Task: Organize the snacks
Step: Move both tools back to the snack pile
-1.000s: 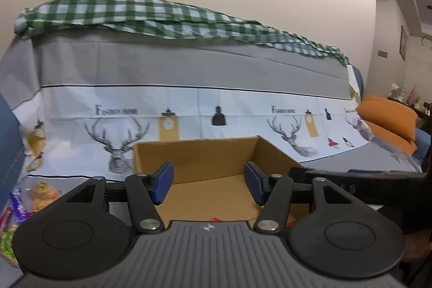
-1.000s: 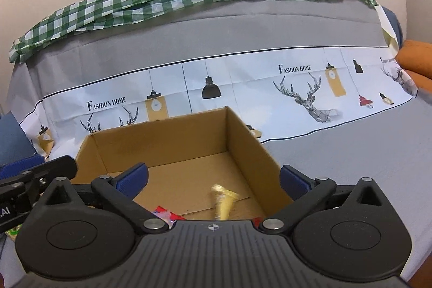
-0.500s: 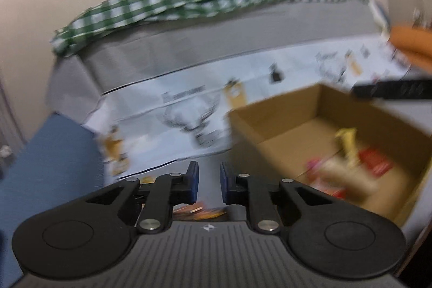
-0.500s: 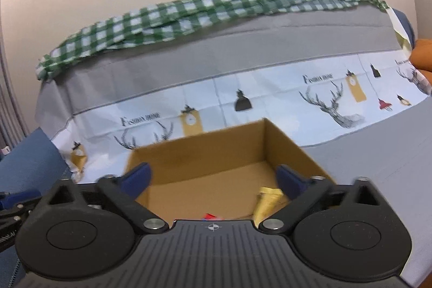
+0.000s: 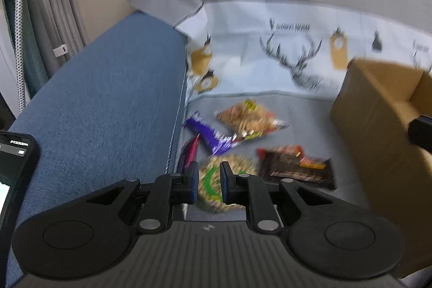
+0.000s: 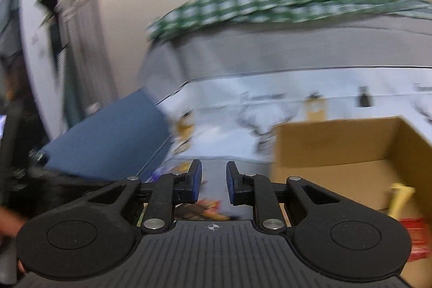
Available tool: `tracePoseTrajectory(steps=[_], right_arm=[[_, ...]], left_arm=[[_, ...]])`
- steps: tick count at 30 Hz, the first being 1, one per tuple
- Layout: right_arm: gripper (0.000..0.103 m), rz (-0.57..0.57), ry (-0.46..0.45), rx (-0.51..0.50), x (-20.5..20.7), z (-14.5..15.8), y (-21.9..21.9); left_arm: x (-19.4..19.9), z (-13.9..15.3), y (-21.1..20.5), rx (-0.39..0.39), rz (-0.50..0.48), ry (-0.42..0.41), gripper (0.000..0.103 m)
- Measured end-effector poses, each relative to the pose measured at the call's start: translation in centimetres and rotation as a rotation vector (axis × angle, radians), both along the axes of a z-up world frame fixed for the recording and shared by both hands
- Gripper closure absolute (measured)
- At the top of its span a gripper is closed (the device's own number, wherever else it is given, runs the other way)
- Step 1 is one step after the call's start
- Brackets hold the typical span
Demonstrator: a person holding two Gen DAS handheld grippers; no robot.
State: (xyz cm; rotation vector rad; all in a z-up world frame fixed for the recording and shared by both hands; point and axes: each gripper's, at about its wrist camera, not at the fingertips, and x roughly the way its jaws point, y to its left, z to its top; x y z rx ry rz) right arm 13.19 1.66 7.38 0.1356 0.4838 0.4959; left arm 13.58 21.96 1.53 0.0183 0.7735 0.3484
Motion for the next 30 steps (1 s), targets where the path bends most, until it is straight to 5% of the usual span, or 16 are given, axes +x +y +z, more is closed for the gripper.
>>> tracePoseTrajectory(steps=[4, 6, 8, 20, 27, 30], right_arm=[[0.076, 0.068, 0.03, -0.07, 0.8, -1.6, 3.7], [0.064, 0.066, 0.06, -0.097, 1.6, -2.5, 4.9], [0.037, 0.058, 0.099, -0.112, 2.8, -3.3, 5.9], [0.017, 0.114, 0.252, -0.291, 9.9, -10.2, 11.6], [0.016, 0.13, 0.329, -0.295, 11.4, -11.7, 11.5], [0.026, 0.119, 0.309, -0.323, 11.1, -11.8, 11.4]], left_arm=[[1.0, -1.5, 0.3, 0.024, 0.021, 0.078, 0.084], [1.5, -2.2, 0.6, 0.03, 0.039, 0.108, 0.082], [1.8, -2.7, 1.1, 0.027, 0.059, 0.129, 0.077], [3.6, -5.3, 0.3, 0.133, 0.012, 0.247, 0.076], [3.9, -6.5, 0.5, 0.15, -0.009, 0.295, 0.076], [3.9, -7.0, 0.5, 0.163, -0.016, 0.318, 0.076]])
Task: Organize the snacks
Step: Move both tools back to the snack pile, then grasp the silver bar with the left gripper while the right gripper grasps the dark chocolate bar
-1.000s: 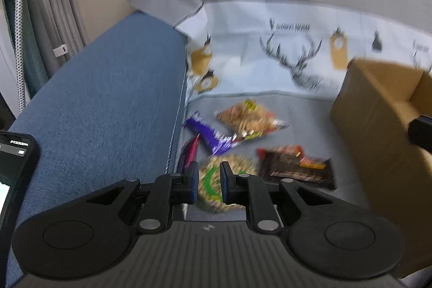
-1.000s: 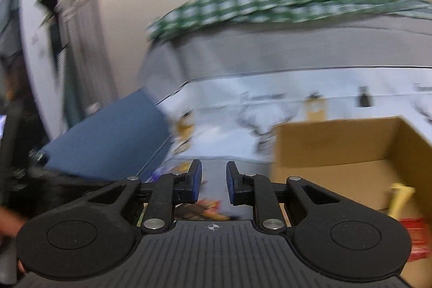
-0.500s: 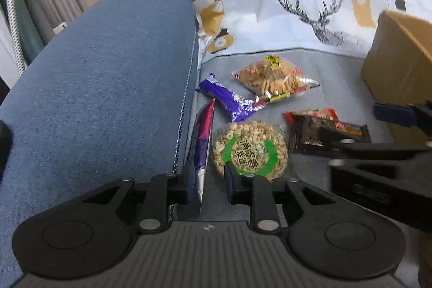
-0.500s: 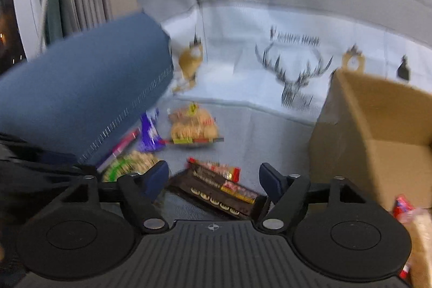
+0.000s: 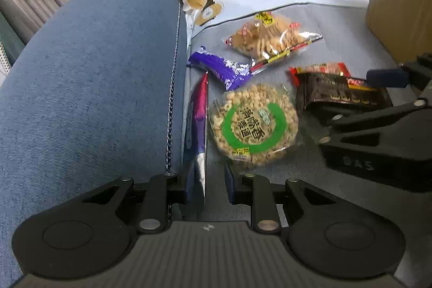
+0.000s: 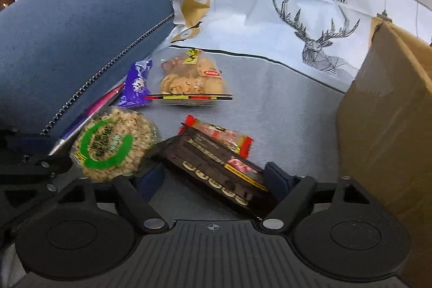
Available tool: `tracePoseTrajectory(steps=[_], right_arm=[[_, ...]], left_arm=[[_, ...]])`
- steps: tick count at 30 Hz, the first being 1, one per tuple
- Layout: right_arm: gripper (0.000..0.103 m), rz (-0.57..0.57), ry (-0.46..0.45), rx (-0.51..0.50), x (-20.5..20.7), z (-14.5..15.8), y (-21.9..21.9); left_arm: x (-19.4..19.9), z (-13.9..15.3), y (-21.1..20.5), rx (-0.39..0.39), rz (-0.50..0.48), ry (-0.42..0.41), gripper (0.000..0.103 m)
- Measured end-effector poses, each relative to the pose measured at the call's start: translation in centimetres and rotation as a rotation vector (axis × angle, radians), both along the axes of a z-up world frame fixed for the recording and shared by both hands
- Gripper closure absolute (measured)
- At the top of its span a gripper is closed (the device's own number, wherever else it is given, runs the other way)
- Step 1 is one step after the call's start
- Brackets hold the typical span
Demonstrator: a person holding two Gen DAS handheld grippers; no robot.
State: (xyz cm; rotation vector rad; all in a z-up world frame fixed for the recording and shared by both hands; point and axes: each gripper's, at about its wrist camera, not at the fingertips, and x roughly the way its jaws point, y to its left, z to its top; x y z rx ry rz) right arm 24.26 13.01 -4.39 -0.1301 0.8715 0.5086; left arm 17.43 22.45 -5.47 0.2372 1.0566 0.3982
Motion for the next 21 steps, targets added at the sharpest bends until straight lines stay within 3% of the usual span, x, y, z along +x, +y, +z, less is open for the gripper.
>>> tracePoseTrajectory(steps=[3, 5, 6, 8, 10, 15, 21], right_arm=[[0.045, 0.026, -0.028, -0.036, -0.8, 0.2, 0.0], [0.067, 0.049, -0.037, -0.036, -1.3, 0.6, -0.3], [0.074, 0.054, -0.035, -0.03, -1.4, 0.8, -0.5], [0.098, 0.051, -0.022, -0.013, -1.7, 1.2, -1.1], [0.103, 0.04, 0.011, 0.017, -2.2, 1.5, -1.7], [0.103, 0.056, 0.062, 0.061, -4.5, 1.8, -2.2], [0.102, 0.067, 0.041, 0.122, -7.3, 3.2, -2.7]], left_arm=[[-0.1, -0.2, -0.1, 0.015, 0.005, 0.003, 0.08], [-0.1, -0.2, 0.1, 0.017, 0.022, 0.0, 0.092], [-0.2, -0.1, 0.3, 0.015, 0.034, -0.004, 0.095], [-0.5, 0.3, 0.6, -0.016, 0.04, -0.024, 0.098], [-0.9, 0.9, 0.8, -0.043, 0.048, -0.054, 0.1], [-1.9, 2.2, 1.6, -0.166, 0.069, -0.131, 0.101], [-4.1, 4.4, 3.5, -0.466, 0.098, -0.289, 0.101]])
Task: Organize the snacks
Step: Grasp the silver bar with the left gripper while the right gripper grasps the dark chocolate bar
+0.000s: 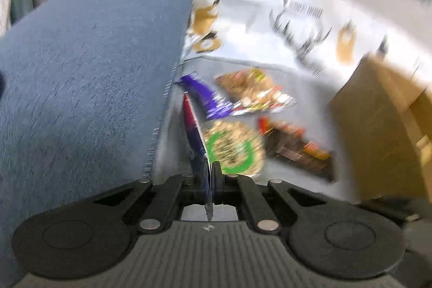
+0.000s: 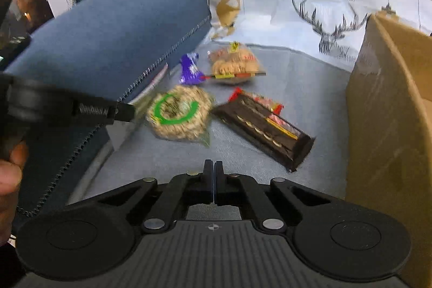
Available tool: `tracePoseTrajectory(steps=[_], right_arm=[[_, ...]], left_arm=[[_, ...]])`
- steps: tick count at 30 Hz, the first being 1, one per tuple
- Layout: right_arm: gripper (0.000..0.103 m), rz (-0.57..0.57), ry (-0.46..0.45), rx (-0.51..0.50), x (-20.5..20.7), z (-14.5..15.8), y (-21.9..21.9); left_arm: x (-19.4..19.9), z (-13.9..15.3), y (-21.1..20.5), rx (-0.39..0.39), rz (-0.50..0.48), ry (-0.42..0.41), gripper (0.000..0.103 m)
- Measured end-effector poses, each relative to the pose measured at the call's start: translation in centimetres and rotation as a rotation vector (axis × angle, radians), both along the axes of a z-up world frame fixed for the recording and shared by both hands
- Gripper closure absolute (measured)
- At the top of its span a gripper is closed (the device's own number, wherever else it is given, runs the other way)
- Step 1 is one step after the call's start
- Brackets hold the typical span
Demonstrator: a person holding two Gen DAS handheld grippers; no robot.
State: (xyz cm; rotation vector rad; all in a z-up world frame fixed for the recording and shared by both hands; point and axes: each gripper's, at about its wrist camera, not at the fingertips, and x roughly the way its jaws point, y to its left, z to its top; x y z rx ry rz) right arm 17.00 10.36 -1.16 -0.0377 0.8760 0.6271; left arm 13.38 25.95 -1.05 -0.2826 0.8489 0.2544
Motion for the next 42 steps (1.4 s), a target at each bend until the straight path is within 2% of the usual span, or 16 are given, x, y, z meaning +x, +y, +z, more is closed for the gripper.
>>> tracePoseTrajectory(steps=[3, 6, 8, 10, 12, 14, 16, 20, 26, 29, 33, 36, 38, 39, 41, 42], right_arm=[[0.1, -0.046, -0.036, 0.019, 0.1, 0.4, -0.4], [0.078, -0.108, -0.058, 0.034, 0.8, 0.4, -0.8], [0.047, -0.144, -0.072, 0.037, 1.5, 0.2, -0.8], [0.034, -0.153, -0.078, 0.021, 2.3, -0.1, -0.4], [0.026, -0.155, -0.096, -0.009, 3.1, -0.7, 0.1], [0.016, -0.164, -0.109, -0.043, 3.8, -1.3, 0.7], [0.013, -0.182, -0.125, -0.091, 4.5, -1.9, 1.4], [0.006, -0.216, -0.133, -0.158, 5.7, -3.3, 2.2], [0.003, -0.223, -0.044, -0.108, 7.3, -4.6, 1.9], [0.001, -0.187, 0.069, -0.066, 7.9, -5.6, 1.7], [0.003, -0.085, 0.068, -0.117, 6.4, -6.1, 3.0], [0.023, -0.037, 0.054, -0.13, 5.1, -5.8, 3.5], [0.053, -0.022, 0.047, -0.134, 4.4, -5.3, 3.4], [0.056, -0.015, 0.051, -0.128, 4.3, -5.0, 3.4], [0.069, -0.025, 0.075, -0.101, 3.9, -4.6, 2.8], [0.071, -0.042, 0.094, -0.088, 3.8, -4.4, 2.5]], left_arm=[[-0.5, 0.7, 0.8, -0.15, -0.013, -0.077, 0.101], [-0.3, 0.3, 1.3, -0.256, -0.024, -0.081, 0.101], [0.2, -0.1, 1.3, -0.258, -0.012, -0.047, 0.1], [0.6, -0.8, 1.2, -0.244, 0.002, 0.01, 0.099], [1.1, -1.0, 0.8, -0.19, -0.003, 0.041, 0.087], [1.6, -0.8, 0.2, -0.127, -0.019, 0.04, 0.069], [1.4, -0.7, 0.2, -0.081, -0.012, 0.039, 0.065], [2.0, -1.0, 0.3, -0.073, -0.004, 0.046, 0.065], [2.1, -1.0, 0.6, -0.074, 0.02, 0.039, 0.065], [2.4, -1.1, 0.4, -0.082, 0.014, 0.046, 0.062], [2.3, -1.1, 0.3, -0.082, 0.005, 0.05, 0.059], [2.4, -1.3, 0.3, -0.087, 0.012, 0.058, 0.059], [2.6, -1.4, 0.2, -0.087, 0.012, 0.063, 0.056], [2.7, -1.4, 0.1, -0.084, 0.011, 0.067, 0.055], [3.0, -1.6, -0.3, -0.068, 0.002, 0.082, 0.05], [3.2, -1.8, -0.6, -0.054, -0.005, 0.096, 0.049]])
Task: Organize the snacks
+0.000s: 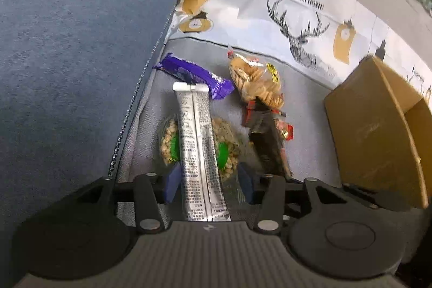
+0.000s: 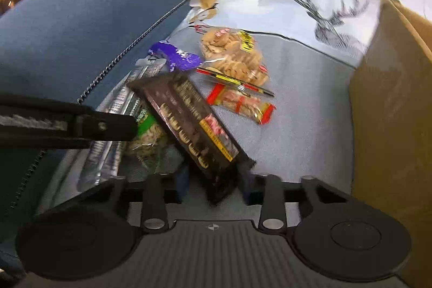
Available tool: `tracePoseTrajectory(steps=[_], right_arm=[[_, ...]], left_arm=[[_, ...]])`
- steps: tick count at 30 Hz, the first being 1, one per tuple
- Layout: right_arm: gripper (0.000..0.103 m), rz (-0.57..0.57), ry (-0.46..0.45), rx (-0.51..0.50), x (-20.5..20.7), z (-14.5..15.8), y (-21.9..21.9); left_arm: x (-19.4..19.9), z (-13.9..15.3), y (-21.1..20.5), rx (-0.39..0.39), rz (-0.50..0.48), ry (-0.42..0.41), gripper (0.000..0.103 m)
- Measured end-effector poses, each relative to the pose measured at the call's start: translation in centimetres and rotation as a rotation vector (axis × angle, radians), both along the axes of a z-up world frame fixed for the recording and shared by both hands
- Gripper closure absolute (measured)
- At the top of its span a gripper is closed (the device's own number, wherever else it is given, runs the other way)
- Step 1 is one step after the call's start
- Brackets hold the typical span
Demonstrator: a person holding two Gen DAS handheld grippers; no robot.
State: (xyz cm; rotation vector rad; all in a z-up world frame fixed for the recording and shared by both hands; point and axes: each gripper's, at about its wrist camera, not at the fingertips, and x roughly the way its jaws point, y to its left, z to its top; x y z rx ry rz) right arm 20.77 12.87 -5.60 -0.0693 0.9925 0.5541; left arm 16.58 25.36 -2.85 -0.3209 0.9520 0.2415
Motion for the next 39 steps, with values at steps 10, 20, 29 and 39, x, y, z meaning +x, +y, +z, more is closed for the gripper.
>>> tracePoseTrajectory(steps=[10, 20, 29, 39], right_arm=[[0.075, -0.096, 0.096, 0.017, -4.6, 1.4, -3.0], [0.076, -0.131, 0.206, 0.028, -9.8, 2.0, -5.0], [0.032, -0.047, 0.102, 0.012, -10.6, 3.2, -3.6], [0.033, -0.032, 0.057, -0.053, -7.2, 1.0, -2.7]], left_arm=[[-0.1, -0.4, -1.5, 0.076, -0.039, 0.047, 0.072], [-2.2, 0.2, -3.7, 0.115, -0.168, 0.088, 0.074], [-1.8, -1.0, -3.4, 0.103, -0.18, 0.158, 0.065], [-0.3, -2.2, -4.5, 0.12, -0.203, 0.211, 0.059]])
